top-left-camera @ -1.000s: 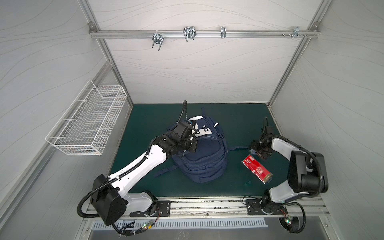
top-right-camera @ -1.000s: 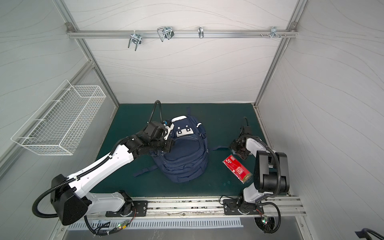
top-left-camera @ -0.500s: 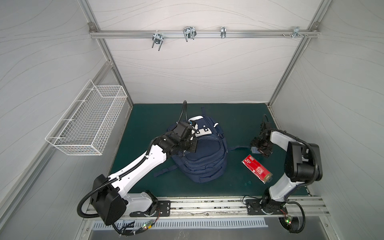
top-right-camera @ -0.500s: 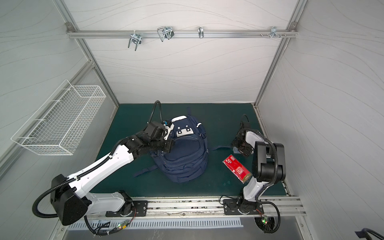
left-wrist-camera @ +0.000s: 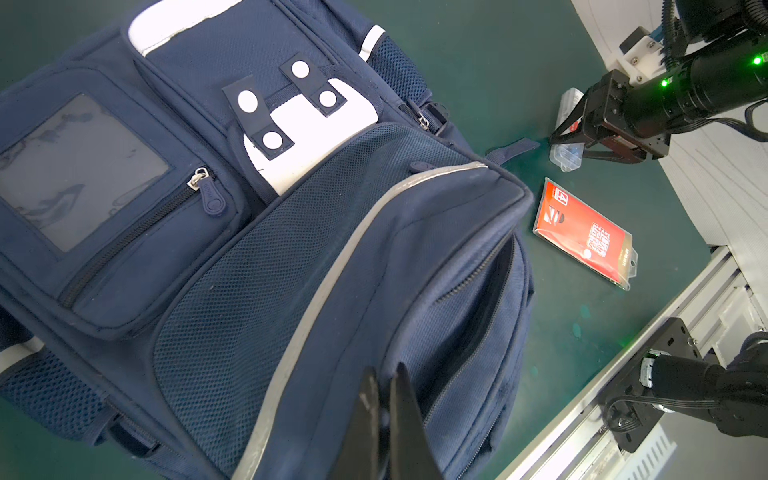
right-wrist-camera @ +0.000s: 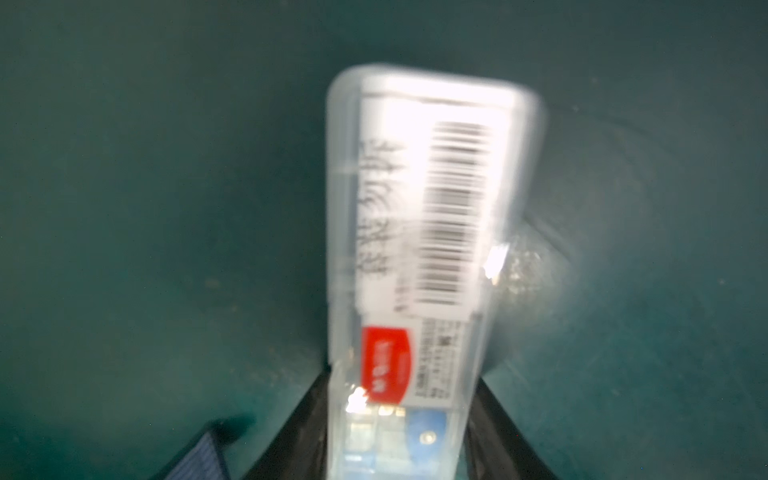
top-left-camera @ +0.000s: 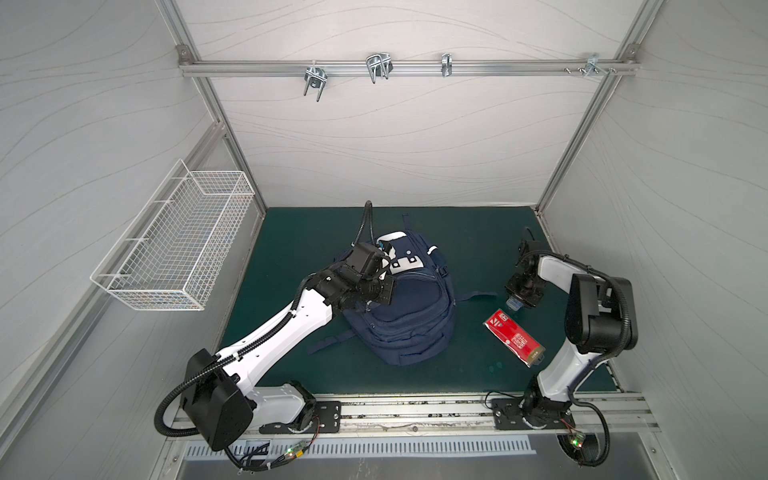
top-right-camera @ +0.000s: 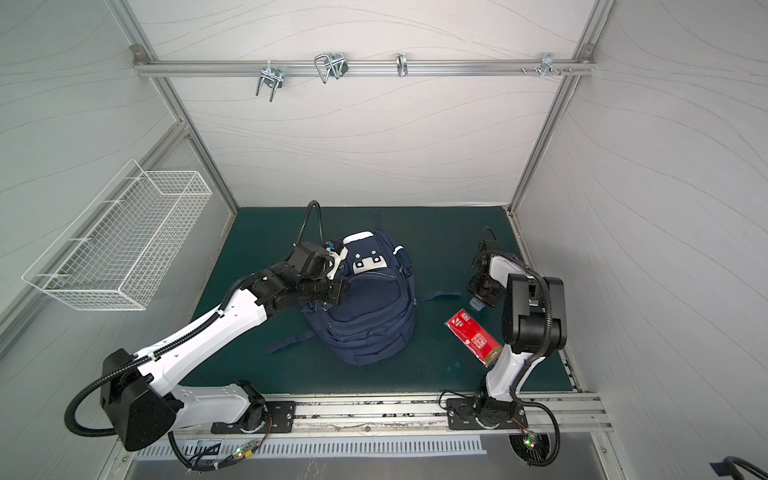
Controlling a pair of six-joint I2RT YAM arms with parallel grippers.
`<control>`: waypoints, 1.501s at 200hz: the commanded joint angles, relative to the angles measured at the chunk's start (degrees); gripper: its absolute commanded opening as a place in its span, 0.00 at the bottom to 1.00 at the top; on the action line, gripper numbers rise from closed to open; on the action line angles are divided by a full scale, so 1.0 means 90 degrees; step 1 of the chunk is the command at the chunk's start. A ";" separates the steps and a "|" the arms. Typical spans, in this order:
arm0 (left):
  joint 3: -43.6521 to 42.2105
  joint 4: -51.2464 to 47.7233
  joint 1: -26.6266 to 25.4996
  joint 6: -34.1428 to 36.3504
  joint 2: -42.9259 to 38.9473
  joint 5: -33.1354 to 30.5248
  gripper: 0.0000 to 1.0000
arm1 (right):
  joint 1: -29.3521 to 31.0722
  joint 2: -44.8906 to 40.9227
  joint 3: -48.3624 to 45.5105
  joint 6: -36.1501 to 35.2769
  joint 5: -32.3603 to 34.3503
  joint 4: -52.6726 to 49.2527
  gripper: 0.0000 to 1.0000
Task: Pack the student bag
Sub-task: 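Lower the right gripper and grasp the clear plastic pencil case, then carry the pencil case with the right gripper to the bag's front pocket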
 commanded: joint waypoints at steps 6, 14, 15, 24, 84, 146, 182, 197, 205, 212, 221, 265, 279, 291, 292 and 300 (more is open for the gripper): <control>0.0127 0.0324 0.0043 -0.0101 -0.0047 0.0047 0.00 | 0.0041 -0.0322 -0.0402 -0.0036 -0.0096 -0.0122 0.33; 0.0121 0.0313 0.0048 -0.0111 -0.0049 0.0030 0.00 | 0.0041 -0.0443 -0.0463 -0.0091 -0.0141 -0.0109 0.28; 0.0126 0.0314 0.0043 -0.0111 -0.0050 0.0032 0.00 | 0.0046 -0.0451 -0.0472 -0.0100 -0.0151 -0.0102 0.27; 0.0121 0.0314 0.0045 -0.0121 -0.0051 0.0042 0.00 | 0.0055 -0.0657 -0.0586 -0.0159 -0.0224 -0.0073 0.23; 0.0075 0.0386 0.0068 -0.0199 -0.0093 0.0093 0.00 | 0.1886 -0.3217 -0.0829 -0.0411 -0.0559 -0.1004 0.05; -0.0015 0.0753 0.0080 -0.0325 -0.0069 0.0690 0.00 | 0.5826 -0.5030 -0.0653 0.0964 -0.0332 -0.1200 0.04; -0.0043 0.0914 0.0077 -0.0412 -0.0051 0.1002 0.00 | 0.7161 -0.4081 -0.0384 0.1579 -0.0159 -0.0495 0.03; -0.0055 0.0963 0.0078 -0.0440 -0.0066 0.1104 0.00 | 0.7228 -0.3499 -0.0130 0.1752 -0.0181 -0.0357 0.03; -0.0055 0.0969 0.0071 -0.0440 -0.0080 0.1149 0.00 | 0.7229 -0.3212 0.0026 0.1800 -0.0168 -0.0302 0.04; -0.0063 0.0970 0.0076 -0.0434 -0.0098 0.1174 0.00 | 0.7207 -0.2975 0.0213 0.1936 -0.0047 -0.0362 0.04; -0.0083 0.0990 0.0073 -0.0424 -0.0124 0.1196 0.00 | 0.7129 -0.2689 0.0435 0.2011 -0.0042 -0.0384 0.04; -0.0094 0.0994 0.0077 -0.0442 -0.0179 0.1293 0.00 | 0.6391 -0.1435 0.1231 0.2399 -0.0227 -0.0342 0.11; -0.0089 0.0985 0.0073 -0.0462 -0.0171 0.1324 0.00 | 0.6321 -0.1227 0.1396 0.2419 -0.0151 -0.0114 0.38; -0.0094 0.0967 0.0076 -0.0465 -0.0168 0.1338 0.00 | 0.6361 -0.1162 0.1468 0.2377 -0.0100 0.0104 0.58; -0.0094 0.0968 0.0072 -0.0464 -0.0168 0.1340 0.00 | 0.6365 -0.1158 0.1475 0.2374 -0.0102 0.0126 0.59; -0.0093 0.0957 0.0076 -0.0460 -0.0178 0.1328 0.00 | 0.6411 -0.1147 0.1499 0.2315 -0.0142 0.0261 0.64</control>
